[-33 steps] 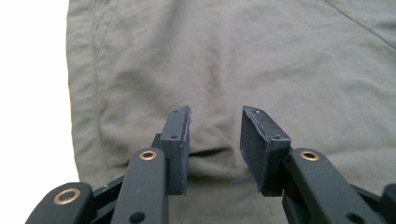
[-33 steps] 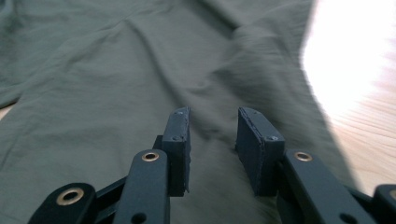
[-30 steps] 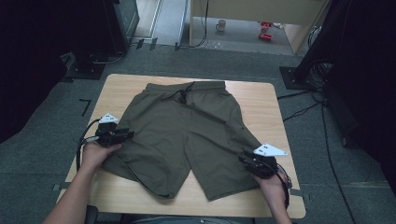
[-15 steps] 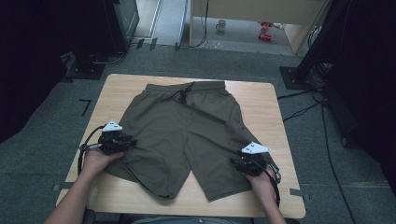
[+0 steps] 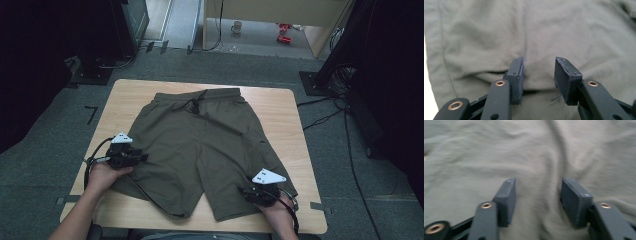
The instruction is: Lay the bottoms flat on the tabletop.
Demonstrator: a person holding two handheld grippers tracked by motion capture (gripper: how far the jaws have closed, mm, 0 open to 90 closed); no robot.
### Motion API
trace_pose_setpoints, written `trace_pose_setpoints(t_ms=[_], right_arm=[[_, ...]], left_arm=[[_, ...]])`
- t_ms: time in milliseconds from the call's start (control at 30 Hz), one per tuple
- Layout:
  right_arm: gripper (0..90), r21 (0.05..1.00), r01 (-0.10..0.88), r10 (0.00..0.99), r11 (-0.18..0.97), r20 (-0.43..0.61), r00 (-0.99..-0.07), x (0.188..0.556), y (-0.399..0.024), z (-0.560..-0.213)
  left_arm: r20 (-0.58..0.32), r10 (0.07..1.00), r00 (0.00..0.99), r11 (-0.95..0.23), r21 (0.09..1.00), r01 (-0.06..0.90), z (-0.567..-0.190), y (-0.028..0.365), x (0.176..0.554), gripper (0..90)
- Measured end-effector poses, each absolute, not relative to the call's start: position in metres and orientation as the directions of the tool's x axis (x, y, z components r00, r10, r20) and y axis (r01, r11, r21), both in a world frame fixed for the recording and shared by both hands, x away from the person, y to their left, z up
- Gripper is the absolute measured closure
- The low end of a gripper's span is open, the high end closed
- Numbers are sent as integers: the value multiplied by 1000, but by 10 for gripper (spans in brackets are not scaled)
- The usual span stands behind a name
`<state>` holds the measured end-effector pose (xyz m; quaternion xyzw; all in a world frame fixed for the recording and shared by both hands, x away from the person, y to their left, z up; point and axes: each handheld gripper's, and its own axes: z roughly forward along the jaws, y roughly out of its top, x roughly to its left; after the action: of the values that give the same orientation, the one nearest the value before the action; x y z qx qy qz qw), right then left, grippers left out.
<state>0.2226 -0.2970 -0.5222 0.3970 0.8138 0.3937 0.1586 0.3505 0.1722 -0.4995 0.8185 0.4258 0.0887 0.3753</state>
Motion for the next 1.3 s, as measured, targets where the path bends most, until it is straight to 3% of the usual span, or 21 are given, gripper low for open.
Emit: trace_pose_setpoints(t_ms=[200,467,867,1100,1233,1300], right_arm=[[584,810,479,789,340,32,-614,242,-296,-508],[730,858,457,855,235,42,-518,314,-304,-490],[760,812,513,878,277,3,-478,404,-318,-496],[747,740,590,876,323,3,-483,437,-323,-516],[718,757,586,886,289,21,-463,447,-336,-519],[751,769,582,895,265,29,-445,449,-345,-521]], left_arm=[[-167,774,611,-315,736,600,-488,163,366,650],[-151,790,594,-298,752,588,-485,148,407,768],[-129,829,544,-297,724,623,-498,149,446,773],[-106,820,562,-339,701,628,-507,140,456,758],[-94,820,564,-348,701,623,-507,134,465,766],[-99,825,556,-337,704,625,-507,131,470,774]])
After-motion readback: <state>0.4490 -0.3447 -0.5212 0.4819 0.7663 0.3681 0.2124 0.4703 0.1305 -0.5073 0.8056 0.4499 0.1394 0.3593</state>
